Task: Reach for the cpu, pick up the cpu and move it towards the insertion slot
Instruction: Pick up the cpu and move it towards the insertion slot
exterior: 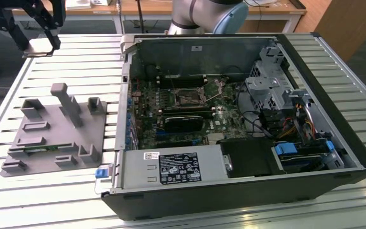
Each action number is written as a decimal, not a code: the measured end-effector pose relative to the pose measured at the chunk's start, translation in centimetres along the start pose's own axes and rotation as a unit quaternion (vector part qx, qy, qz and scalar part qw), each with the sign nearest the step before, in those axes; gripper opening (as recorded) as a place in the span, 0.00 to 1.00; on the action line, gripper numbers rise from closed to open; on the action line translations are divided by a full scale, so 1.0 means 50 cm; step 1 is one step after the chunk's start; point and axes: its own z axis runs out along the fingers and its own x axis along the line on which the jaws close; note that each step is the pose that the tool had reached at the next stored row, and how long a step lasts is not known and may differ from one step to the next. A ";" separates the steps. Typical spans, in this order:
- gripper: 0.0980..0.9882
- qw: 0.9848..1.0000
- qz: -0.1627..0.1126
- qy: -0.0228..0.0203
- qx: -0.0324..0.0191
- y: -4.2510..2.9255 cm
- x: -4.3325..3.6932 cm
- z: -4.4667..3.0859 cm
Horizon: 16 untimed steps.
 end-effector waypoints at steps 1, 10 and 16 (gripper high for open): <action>0.50 1.000 0.000 0.000 0.000 0.000 -0.003 0.000; 0.50 1.000 0.000 0.000 0.000 -0.001 -0.024 0.000; 0.50 1.000 0.000 0.000 0.000 -0.001 -0.043 0.000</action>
